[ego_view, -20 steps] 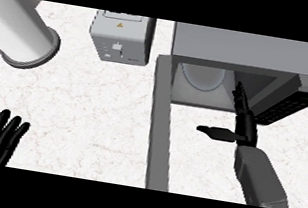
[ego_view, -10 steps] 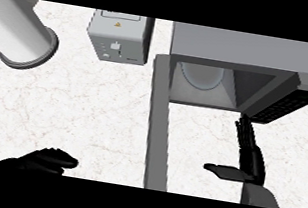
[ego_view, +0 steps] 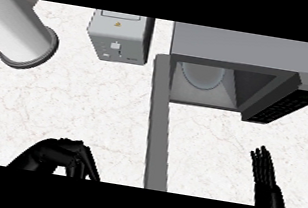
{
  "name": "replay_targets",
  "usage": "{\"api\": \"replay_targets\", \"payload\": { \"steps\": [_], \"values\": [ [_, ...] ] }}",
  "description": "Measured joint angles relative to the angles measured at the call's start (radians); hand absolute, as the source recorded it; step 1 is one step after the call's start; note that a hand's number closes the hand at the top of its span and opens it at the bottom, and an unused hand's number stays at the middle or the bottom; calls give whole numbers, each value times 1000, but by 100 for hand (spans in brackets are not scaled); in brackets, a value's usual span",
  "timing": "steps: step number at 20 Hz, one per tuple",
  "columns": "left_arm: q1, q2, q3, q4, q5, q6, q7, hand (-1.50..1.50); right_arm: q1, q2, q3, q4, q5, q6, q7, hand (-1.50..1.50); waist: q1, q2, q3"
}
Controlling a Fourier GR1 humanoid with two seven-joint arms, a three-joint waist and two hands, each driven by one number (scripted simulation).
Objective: Pick up the milk, place it into the microwave and close the microwave
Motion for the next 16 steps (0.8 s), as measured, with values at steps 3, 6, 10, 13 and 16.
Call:
{"api": "replay_targets", "payload": {
  "steps": [3, 6, 10, 13, 16],
  "values": [
    [-76, -2, -16, 63, -3, -23, 22, 150, 81, -6, 12, -104, -19, 15, 24, -150, -1, 1, 0],
    [-146, -3, -44, 137, -12, -55, 48, 150, 129, -33, 9, -156, -40, 37, 37, -150, -3, 2, 0],
    [-232, -31, -123, 238, -33, -68, 82, 150, 186, -40, 17, -228, -57, 45, 44, -150, -4, 2, 0],
    [-264, -43, -185, 314, -80, -40, 47, 150, 230, -56, 10, -295, -91, 65, 63, -150, 0, 2, 0],
    [-346, -48, -247, 417, -121, 19, 11, 150, 269, -59, 25, -345, -97, 74, 61, -150, -4, 2, 0]
  ]
}}
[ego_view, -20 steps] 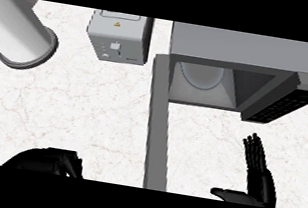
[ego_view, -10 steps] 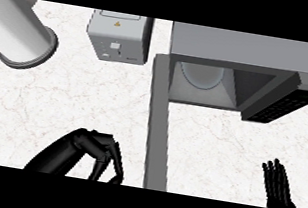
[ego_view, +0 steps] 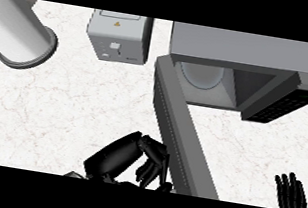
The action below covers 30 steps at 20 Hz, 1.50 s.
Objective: Pick up the milk, place it into the microwave and close the microwave
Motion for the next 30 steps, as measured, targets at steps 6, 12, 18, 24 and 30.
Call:
{"api": "replay_targets", "payload": {
  "steps": [6, 12, 18, 24, 30],
  "values": [
    [-152, -4, -196, 214, 34, 222, -20, 150, 51, -43, 10, -119, -62, 50, 34, -150, -19, 2, -1],
    [-307, -1, -344, 378, 184, 416, -15, 150, 69, -74, 40, -242, -123, 88, 71, -150, -56, 7, -1],
    [-419, 1, -410, 477, 334, 584, -40, -150, 91, -85, 86, -366, -164, 105, 117, -150, -106, 15, -2],
    [-511, 2, -372, 536, 467, 688, -129, 150, 95, -124, 96, -463, -210, 126, 164, -150, -161, 28, -5],
    [-602, -3, -307, 617, 562, 794, -200, 150, 106, -156, 110, -527, -262, 156, 212, -150, -198, 41, -5]
  ]
}}
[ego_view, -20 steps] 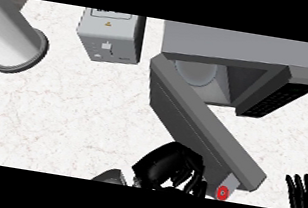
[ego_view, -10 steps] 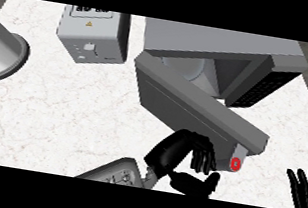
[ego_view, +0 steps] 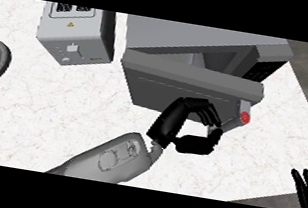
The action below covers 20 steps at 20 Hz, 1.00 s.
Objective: Pick up the milk, place it into the microwave and close the microwave
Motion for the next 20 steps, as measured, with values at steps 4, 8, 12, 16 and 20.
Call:
{"api": "replay_targets", "payload": {
  "steps": [4, 8, 12, 16, 20],
  "values": [
    [-51, -2, 40, 51, 73, 27, -41, 150, 3, -21, 9, -42, -27, 19, 27, -150, -28, 11, -1],
    [-103, -3, 87, 97, 145, 28, -82, 150, 12, -39, 19, -77, -56, 38, 48, -150, -55, 20, -1],
    [-147, -3, 115, 145, 198, 29, -121, 150, 17, -54, 17, -102, -84, 46, 67, -150, -77, 27, 0],
    [-139, 0, 116, 148, 234, 44, -167, 150, 27, -66, 14, -128, -109, 54, 79, -150, -92, 24, 1],
    [-136, 3, 113, 153, 263, 57, -204, 150, 32, -81, 7, -150, -133, 64, 89, -150, -102, 23, 1]
  ]
}}
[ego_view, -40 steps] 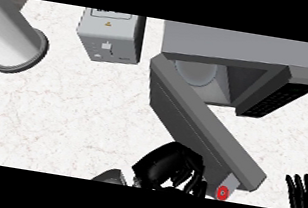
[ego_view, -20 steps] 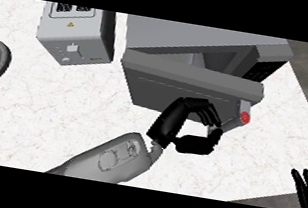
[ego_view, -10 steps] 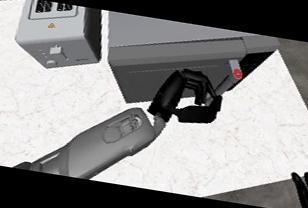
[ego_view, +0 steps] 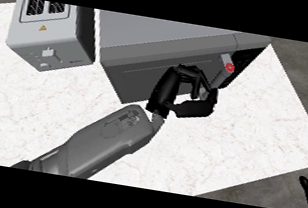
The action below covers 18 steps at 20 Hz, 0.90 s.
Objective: Pick up the milk, place it into the microwave and close the microwave
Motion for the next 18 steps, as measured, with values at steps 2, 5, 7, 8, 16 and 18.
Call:
{"api": "replay_targets", "payload": {
  "steps": [2, 5, 7, 8, 16, 18],
  "values": [
    [2, 1, -1, 1, 11, 5, -20, 150, 5, -5, 2, -9, -12, 7, 5, -150, -5, 1, 1],
    [1, 3, -5, 4, 25, 13, -43, 150, 4, -14, 0, -21, -31, 13, 14, -150, -9, 2, 1],
    [1, 3, -7, 6, 33, 19, -56, 150, 5, -20, 1, -29, -41, 18, 19, -150, -11, 3, 2],
    [1, 3, -8, 7, 38, 22, -63, 150, 7, -25, 0, -33, -45, 21, 22, -150, -13, 3, 2],
    [2, 4, -11, 17, 72, 45, -108, 150, 8, -50, -25, -75, -80, 28, 31, -150, -27, 1, 2],
    [0, 4, -12, 20, 80, 50, -115, 150, 13, -53, -26, -83, -86, 29, 35, -150, -29, 2, 3]
  ]
}}
